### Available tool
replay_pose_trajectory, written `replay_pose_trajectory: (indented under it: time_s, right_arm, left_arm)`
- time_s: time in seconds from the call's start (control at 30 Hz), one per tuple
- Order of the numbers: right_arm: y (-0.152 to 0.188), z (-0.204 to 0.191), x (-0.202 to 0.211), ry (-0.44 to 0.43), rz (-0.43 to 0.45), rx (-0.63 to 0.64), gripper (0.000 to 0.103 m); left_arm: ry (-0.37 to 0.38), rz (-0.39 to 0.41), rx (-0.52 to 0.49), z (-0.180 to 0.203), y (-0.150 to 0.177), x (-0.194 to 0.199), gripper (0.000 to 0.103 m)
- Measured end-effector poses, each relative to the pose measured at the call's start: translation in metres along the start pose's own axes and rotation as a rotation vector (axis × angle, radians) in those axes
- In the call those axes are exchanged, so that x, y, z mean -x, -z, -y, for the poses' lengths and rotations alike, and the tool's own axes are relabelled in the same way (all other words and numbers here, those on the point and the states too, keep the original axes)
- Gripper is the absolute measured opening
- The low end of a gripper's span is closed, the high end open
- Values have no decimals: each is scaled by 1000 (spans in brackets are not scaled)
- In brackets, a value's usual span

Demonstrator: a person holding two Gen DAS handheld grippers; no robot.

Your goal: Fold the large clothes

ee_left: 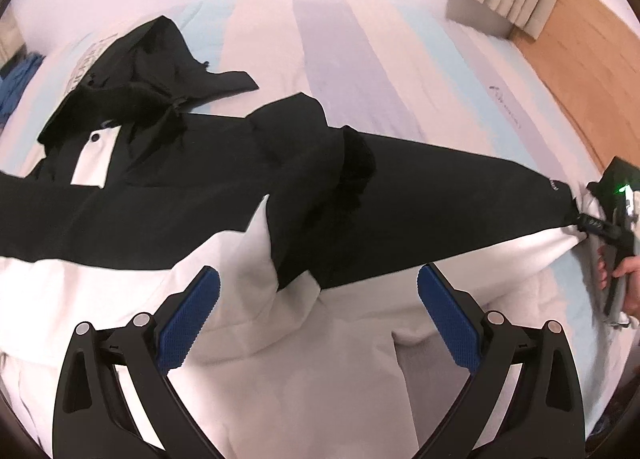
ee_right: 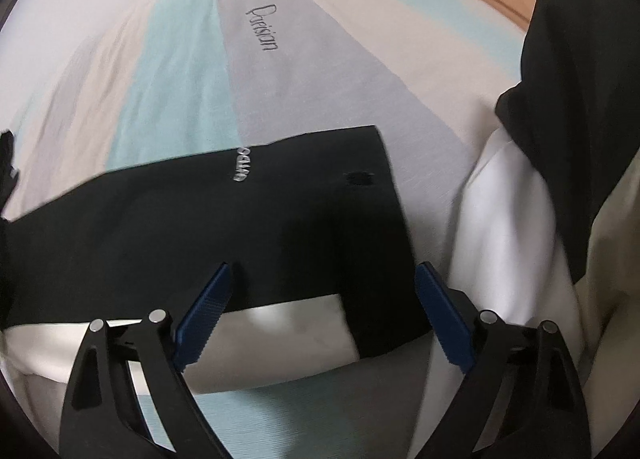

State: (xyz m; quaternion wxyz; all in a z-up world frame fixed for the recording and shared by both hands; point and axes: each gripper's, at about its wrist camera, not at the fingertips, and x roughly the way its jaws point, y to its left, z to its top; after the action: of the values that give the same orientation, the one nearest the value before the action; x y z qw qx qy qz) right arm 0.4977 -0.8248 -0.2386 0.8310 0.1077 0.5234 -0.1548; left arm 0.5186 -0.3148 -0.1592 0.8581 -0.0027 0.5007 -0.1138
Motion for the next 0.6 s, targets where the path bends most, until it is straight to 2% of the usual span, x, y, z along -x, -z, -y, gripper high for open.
replay_pose_trajectory:
  time_s: [0.13,0.27,0.3,0.33,0.37,0.43,0.47,0.5,0.6]
  right_arm:
    - [0,6,-6,20,-17,2,89]
    - [1,7,-15,3,-49,-5,91]
    - [1,9,-15,-1,-49,-12,87]
    - [1,11,-14,-11,-53,-25,76]
    - [1,14,-13,-23,-56,-42,70]
    - [1,9,-7,-58,-68,-61,47]
    - [1,7,-5,-66,-76,-53,42]
    - [-2,3,-3,-73,-80,-42,30]
    - [-3,-13,4,-61,-95,21,17]
  left_arm:
    - [1,0,9,-8,1,13,97]
    - [0,-6,14,-13,1,18,97]
    - [-4,-6,8,-13,2,18,97]
    - [-7,-9,6,-12,3,19,97]
    - [-10,-9,4,-12,4,19,97]
    - [-11,-18,9,-14,5,18,97]
    - [-7,-21,14,-15,6,18,97]
    - [-6,-24,19,-16,7,18,97]
    - [-2,-44,39,-21,10,16,97]
